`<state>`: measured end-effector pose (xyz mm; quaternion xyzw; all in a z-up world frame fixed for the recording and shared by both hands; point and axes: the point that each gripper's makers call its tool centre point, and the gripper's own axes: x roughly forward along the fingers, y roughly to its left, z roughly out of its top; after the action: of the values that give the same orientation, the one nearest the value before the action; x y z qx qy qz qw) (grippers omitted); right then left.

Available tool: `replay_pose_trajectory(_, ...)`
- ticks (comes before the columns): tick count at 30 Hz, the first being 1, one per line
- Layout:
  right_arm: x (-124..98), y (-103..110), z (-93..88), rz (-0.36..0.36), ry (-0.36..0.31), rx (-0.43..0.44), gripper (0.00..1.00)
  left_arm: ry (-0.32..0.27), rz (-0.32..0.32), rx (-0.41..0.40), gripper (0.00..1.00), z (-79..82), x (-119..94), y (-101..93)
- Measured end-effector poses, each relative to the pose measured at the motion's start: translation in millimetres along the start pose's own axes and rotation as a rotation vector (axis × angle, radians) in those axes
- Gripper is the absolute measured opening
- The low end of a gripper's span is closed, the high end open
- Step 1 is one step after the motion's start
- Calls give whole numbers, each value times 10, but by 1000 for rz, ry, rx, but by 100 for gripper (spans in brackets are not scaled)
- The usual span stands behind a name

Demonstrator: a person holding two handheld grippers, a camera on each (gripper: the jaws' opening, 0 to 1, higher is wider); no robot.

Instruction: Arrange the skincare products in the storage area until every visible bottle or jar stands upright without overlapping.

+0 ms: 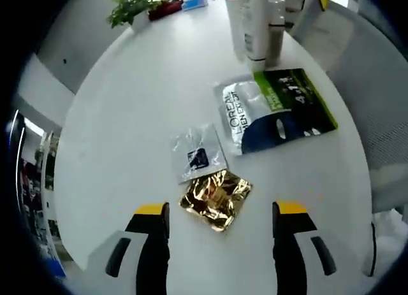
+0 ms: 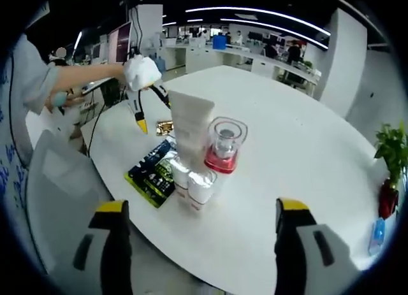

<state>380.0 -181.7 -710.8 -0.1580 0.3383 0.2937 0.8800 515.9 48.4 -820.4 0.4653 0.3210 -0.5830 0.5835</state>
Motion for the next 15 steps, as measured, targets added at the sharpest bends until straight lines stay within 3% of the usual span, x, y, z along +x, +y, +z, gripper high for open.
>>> replay_pose_trajectory(9,8,-11,-41,-4,20,13,94,-13,-15,3,56,-8,75,146)
replay_pose_trajectory(15,14,-31,-34,-3,25,11,94,-2,-74,17,55,-10,130,165)
